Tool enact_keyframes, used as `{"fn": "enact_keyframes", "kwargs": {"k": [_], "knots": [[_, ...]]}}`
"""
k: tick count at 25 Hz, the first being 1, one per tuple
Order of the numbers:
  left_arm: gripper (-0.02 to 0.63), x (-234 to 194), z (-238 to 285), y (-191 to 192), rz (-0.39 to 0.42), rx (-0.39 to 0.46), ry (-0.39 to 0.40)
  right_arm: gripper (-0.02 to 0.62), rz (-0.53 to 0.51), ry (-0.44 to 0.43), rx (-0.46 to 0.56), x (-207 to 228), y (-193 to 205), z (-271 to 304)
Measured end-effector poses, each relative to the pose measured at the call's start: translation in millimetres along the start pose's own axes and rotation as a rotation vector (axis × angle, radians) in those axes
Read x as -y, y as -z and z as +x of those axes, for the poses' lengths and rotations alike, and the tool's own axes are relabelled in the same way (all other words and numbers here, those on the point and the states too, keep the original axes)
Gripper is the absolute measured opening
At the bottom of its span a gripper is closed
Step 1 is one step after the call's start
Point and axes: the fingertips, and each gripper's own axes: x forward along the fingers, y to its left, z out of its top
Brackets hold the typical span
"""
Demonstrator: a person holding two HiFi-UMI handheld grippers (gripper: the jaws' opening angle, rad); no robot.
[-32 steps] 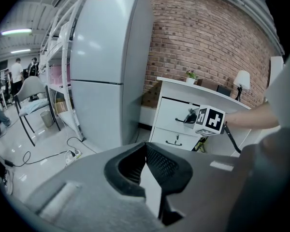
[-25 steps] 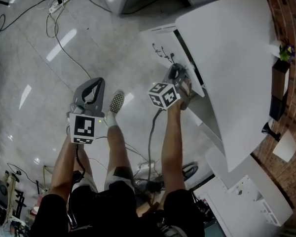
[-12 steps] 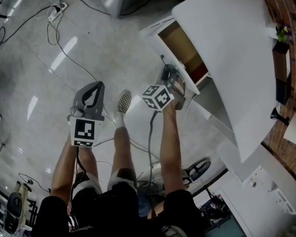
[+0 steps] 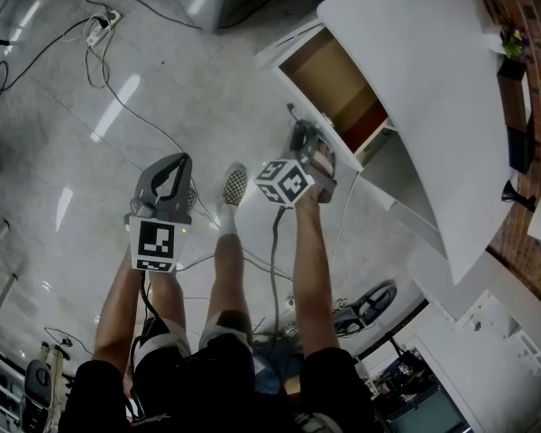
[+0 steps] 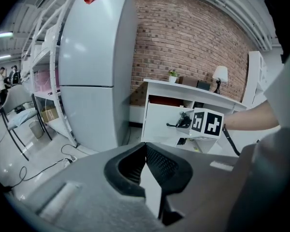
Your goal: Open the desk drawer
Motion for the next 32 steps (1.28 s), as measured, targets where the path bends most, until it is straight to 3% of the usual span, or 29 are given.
{"fn": "enact_keyframes", "kwargs": {"k": [32], "knots": [[0.011, -16.9, -62.9, 40.2, 0.052, 0.023, 0.037, 0.023, 0.006, 0.014, -0.028, -70.0, -13.5, -55.2]]}}
